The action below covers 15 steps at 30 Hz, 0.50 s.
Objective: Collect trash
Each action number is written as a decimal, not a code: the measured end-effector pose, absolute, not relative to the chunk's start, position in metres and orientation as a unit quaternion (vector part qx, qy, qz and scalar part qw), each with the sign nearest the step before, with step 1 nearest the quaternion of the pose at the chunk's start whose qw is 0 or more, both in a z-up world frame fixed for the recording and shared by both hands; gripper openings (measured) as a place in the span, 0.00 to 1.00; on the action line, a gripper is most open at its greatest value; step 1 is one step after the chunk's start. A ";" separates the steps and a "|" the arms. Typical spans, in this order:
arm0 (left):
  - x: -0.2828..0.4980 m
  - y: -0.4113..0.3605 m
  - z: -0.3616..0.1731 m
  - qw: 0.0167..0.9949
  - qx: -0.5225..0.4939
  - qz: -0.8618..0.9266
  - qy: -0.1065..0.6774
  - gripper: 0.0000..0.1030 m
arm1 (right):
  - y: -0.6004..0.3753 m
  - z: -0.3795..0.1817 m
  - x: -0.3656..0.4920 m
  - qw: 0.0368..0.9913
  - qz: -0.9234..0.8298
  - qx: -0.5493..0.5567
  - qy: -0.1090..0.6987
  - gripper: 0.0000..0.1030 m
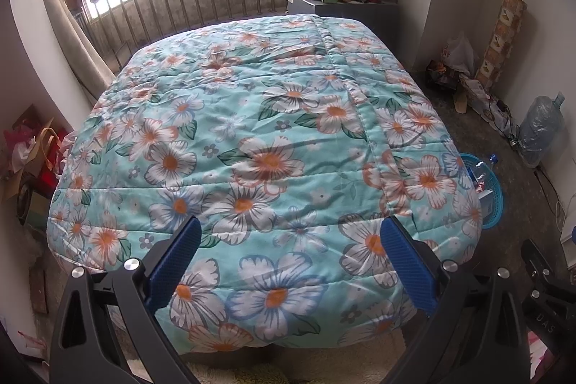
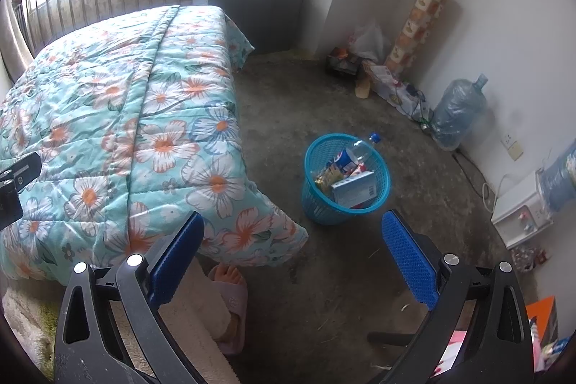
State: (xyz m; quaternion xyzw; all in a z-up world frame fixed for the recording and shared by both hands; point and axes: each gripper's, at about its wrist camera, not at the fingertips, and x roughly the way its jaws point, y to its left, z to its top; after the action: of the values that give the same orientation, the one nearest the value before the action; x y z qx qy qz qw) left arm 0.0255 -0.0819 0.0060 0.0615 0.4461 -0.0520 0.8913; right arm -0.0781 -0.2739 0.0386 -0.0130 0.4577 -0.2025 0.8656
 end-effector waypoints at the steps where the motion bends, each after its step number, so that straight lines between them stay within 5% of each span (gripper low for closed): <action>1: 0.026 -0.082 0.006 0.891 0.062 -0.052 0.446 0.95 | -0.274 0.039 -0.078 0.866 -0.202 -0.013 0.458 0.92; 15: 0.026 -0.081 0.007 0.892 0.061 -0.052 0.446 0.95 | -0.273 0.039 -0.078 0.866 -0.203 -0.013 0.457 0.92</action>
State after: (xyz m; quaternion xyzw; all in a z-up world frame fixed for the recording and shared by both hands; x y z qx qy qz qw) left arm 0.0256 -0.0810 0.0074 0.0609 0.4457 -0.0516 0.8916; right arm -0.0780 -0.2728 0.0391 -0.0135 0.4573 -0.2026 0.8658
